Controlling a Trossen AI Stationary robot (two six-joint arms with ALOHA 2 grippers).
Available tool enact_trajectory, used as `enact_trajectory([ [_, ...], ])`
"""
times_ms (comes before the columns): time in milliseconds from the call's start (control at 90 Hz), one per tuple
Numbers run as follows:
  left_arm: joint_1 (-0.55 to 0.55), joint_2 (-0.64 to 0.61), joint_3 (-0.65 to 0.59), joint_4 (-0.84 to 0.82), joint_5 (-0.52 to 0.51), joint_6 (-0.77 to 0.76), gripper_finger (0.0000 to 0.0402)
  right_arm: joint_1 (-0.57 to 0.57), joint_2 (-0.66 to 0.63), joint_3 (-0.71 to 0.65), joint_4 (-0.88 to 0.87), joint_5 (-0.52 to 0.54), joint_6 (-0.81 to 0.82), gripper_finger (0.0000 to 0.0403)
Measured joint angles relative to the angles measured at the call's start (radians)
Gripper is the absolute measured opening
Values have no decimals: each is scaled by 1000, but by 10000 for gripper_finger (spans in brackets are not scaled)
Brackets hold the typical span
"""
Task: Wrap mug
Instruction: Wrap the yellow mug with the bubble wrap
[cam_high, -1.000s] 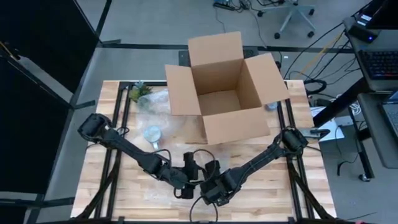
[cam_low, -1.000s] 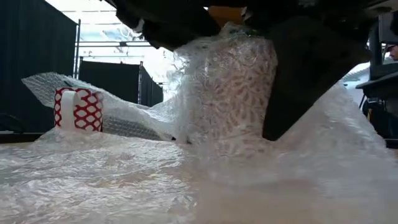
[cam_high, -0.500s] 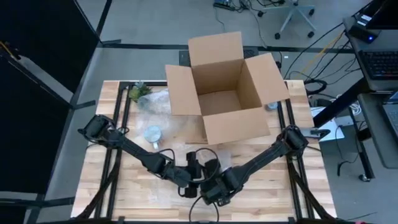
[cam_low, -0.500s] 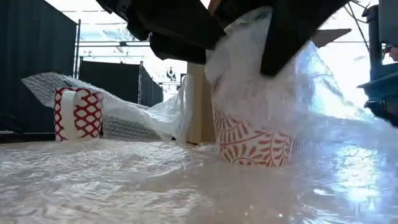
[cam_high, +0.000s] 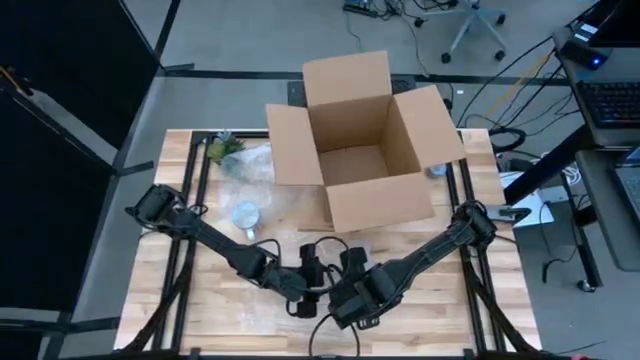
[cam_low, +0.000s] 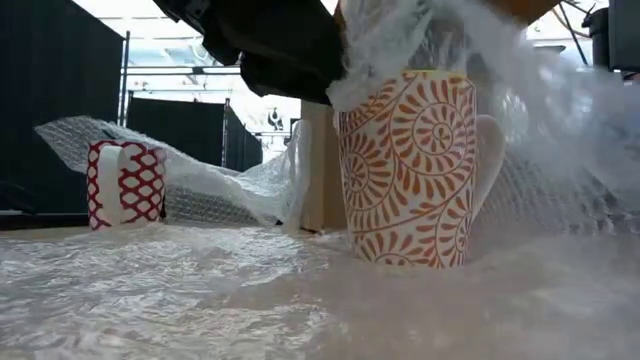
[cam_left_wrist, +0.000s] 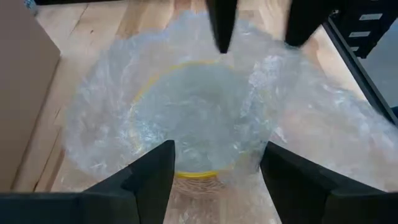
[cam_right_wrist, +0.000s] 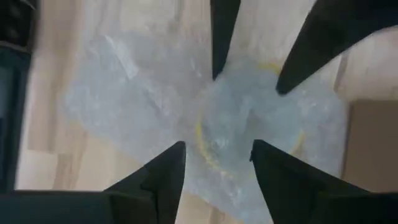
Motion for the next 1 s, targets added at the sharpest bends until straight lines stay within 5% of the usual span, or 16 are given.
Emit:
enact_trajectory([
  [256, 0, 0, 0, -1, 1, -1, 219, 32, 32, 25, 100, 4, -31, 171],
  [444, 0, 0, 0, -2, 1, 0, 219, 4, 125, 23, 12, 81, -3, 171],
  [1000, -15, -4, 10, -13, 13, 20, 219, 1, 303, 25, 50, 38, 33, 171],
])
